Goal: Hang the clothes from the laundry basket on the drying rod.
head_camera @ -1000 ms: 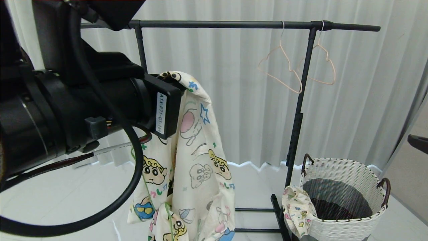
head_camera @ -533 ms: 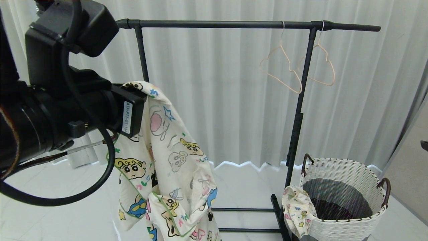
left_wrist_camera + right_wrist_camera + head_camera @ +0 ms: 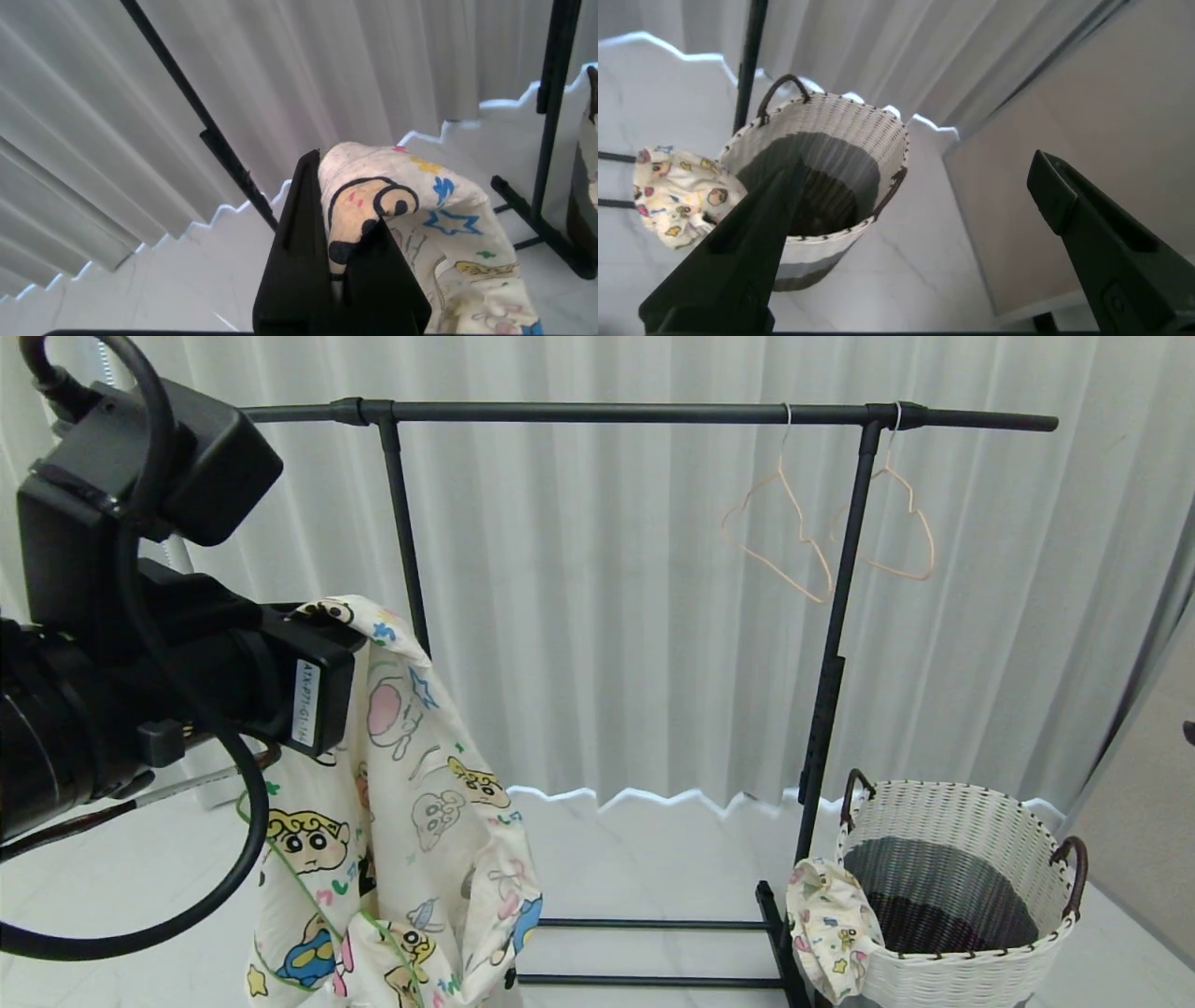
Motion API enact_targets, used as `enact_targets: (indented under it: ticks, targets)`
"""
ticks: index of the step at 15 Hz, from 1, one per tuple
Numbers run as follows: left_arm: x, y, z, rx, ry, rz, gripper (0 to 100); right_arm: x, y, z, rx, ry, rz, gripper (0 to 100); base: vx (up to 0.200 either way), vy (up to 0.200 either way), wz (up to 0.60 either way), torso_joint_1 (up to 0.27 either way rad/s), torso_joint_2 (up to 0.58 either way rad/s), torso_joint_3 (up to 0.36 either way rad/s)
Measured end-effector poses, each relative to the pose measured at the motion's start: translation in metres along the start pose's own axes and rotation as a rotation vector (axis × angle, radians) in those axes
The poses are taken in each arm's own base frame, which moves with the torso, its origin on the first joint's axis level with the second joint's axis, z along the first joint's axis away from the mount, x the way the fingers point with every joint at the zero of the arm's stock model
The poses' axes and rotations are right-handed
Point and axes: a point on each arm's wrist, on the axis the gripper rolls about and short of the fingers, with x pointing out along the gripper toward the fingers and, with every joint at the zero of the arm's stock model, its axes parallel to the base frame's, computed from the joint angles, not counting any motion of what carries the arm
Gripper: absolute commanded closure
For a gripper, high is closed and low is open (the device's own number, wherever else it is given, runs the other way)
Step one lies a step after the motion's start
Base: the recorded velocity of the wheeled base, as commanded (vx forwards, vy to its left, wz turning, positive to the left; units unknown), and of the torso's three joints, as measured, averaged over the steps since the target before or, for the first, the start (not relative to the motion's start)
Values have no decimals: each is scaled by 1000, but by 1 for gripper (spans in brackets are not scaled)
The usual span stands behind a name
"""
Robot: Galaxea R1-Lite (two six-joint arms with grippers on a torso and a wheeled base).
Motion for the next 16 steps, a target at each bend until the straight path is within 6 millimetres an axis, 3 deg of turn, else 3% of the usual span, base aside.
enact_targets:
  ticks: [3, 11, 16]
  targets:
    - [-6, 4, 0, -7, -13, 6, 100, 0, 0, 0, 35, -1, 9, 0, 0, 0, 0, 198, -139, -238]
    - [-22, 10, -5, -17, -35, 12, 100, 1, 0, 1, 38, -5, 12, 0, 0, 0, 0, 161, -560, -229]
    - [-24, 11, -5, -18, -40, 16, 100, 1, 0, 3, 40, -10, 9, 0, 0, 0, 0, 320, -478, -247]
